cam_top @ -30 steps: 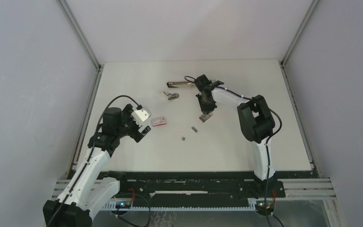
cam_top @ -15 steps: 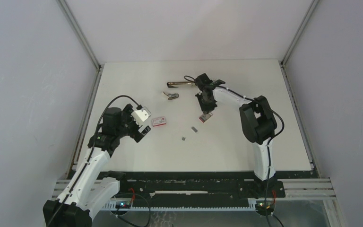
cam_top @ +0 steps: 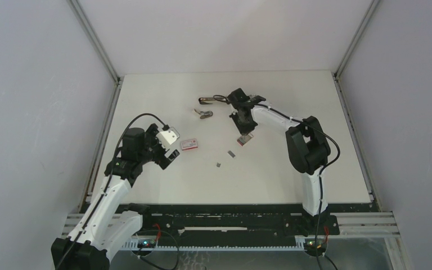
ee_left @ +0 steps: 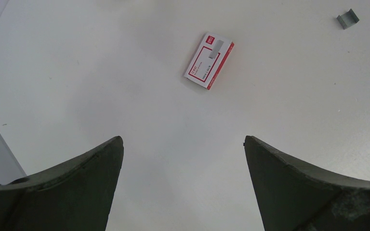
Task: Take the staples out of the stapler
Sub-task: Adjust the staple in the staple box.
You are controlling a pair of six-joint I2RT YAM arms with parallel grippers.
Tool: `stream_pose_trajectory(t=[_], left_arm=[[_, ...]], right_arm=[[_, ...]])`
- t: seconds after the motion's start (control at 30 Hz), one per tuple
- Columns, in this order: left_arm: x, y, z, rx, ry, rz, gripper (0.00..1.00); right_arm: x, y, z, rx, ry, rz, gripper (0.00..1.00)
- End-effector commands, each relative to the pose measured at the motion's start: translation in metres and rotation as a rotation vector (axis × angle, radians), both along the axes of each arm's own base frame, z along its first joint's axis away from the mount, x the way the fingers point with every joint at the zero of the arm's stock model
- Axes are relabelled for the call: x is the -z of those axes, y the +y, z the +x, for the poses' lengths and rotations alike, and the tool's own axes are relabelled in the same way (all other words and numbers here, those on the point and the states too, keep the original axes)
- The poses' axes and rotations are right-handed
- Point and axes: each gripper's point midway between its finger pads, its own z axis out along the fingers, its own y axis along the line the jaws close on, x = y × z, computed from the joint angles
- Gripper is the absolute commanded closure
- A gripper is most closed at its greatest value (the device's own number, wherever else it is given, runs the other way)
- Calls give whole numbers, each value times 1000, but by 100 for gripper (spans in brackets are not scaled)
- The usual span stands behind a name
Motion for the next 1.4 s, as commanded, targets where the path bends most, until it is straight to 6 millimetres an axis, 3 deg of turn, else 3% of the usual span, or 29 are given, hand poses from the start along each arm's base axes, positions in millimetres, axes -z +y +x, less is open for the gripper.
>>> stream_pose_trajectory(t=[0.0, 0.73, 1.03, 1.37], left_arm=[[-4, 0, 3, -4, -34, -15, 0], [-5, 0, 3, -6, -39, -14, 0], [-5, 0, 3, -5, -38, -14, 0], [-5, 1, 3, -7, -38, -13, 0]], right_arm=[[3, -6, 1, -37, -22, -74, 94], [26, -5, -1, -53, 23, -119, 98], [26, 1, -5, -69, 29, -111, 99], [26, -2, 5, -39, -7, -130, 98]])
